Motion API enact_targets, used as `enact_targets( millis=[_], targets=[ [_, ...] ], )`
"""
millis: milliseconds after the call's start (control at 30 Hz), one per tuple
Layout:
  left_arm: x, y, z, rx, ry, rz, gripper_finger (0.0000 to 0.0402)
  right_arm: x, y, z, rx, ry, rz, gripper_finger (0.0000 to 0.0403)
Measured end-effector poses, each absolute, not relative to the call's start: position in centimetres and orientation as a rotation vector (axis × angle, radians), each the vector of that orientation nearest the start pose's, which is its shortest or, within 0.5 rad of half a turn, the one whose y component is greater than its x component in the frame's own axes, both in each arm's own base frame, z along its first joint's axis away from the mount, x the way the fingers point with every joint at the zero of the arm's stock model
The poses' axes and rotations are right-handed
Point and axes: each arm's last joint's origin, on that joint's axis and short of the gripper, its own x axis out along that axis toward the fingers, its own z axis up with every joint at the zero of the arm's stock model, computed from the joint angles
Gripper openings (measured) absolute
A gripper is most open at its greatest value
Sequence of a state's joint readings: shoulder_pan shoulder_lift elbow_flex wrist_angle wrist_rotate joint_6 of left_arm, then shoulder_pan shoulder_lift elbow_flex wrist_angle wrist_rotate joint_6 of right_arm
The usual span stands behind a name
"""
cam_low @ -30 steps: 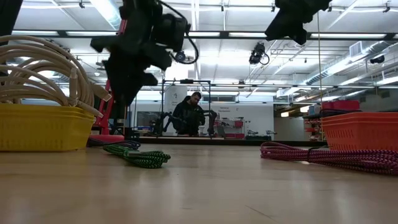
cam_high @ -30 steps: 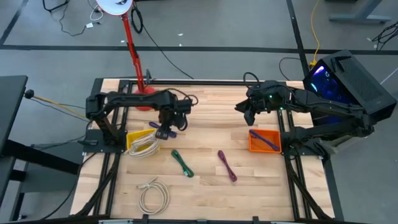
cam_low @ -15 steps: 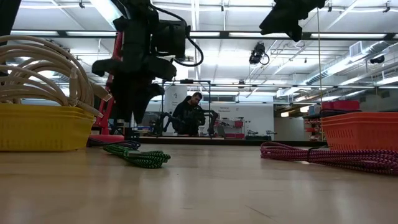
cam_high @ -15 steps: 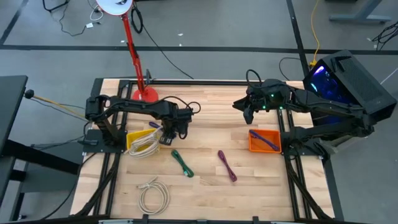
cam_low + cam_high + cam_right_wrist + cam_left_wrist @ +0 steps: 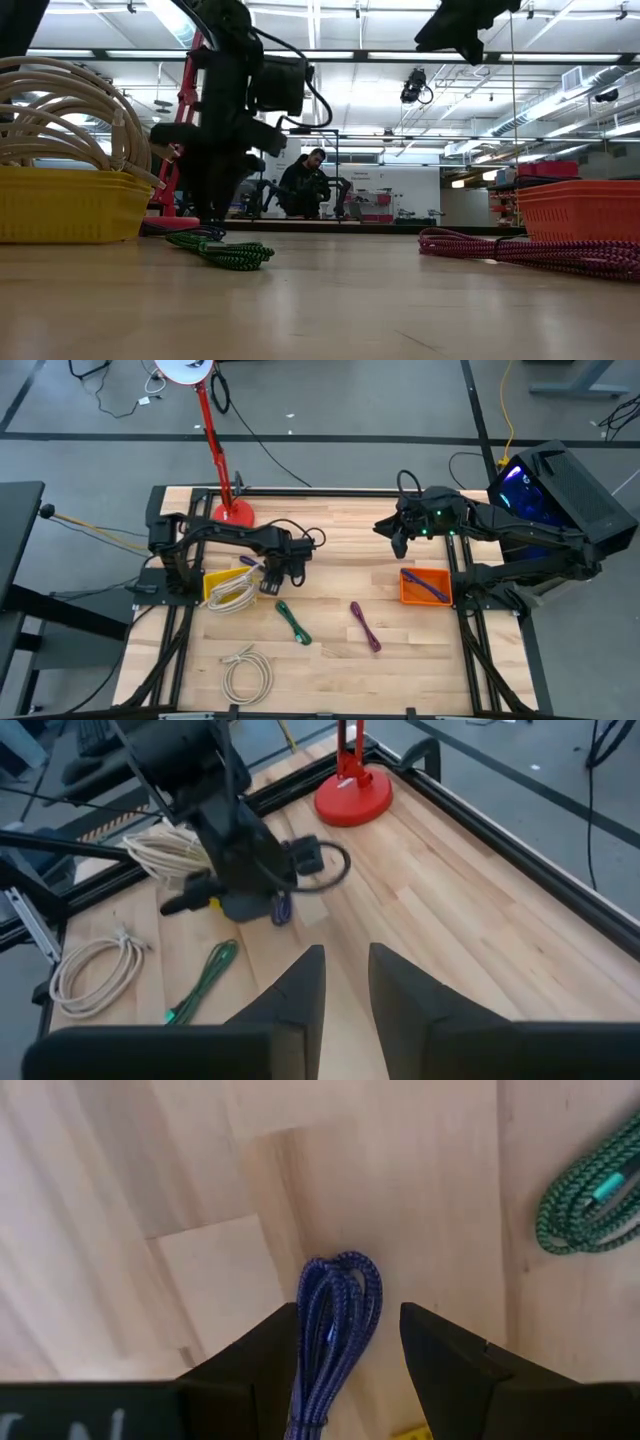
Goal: Pick & Place USB Port
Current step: Put the blue USB cable into the orange bin
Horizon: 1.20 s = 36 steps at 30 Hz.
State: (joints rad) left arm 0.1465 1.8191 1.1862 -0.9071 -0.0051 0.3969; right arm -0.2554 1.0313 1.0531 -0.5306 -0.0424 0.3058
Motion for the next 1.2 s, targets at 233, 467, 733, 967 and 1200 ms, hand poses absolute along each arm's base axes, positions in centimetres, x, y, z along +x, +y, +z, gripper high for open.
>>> enact_targets(
  millis=[233, 467, 733, 967, 1200],
  targets=[
    [32.1, 4.7, 14.6, 0.176, 1.594, -0.227, 0.0181, 20.7, -5.3, 35.0, 0.372, 0.454, -0.281, 0.0082],
    [32.5, 4.8, 13.6, 0.203, 1.611, -0.217, 0.0141, 20.7, -5.3, 34.9, 0.372, 0.455, -0.281, 0.0082],
    [33.5, 4.7, 14.6, 0.168, 1.566, -0.238, 0.0017, 20.7, -5.3, 34.9, 0.363, 0.456, -0.28, 0.0082],
    [35.9, 5.4, 19.4, 0.257, 1.526, -0.115, 0.0017, 20.6, -5.3, 34.9, 0.339, 0.46, -0.304, 0.0082],
    [38.4, 7.5, 30.3, 0.332, 1.301, 0.096, 0.0017, 20.4, -5.4, 34.6, 0.322, 0.488, -0.345, 0.0082]
  ],
)
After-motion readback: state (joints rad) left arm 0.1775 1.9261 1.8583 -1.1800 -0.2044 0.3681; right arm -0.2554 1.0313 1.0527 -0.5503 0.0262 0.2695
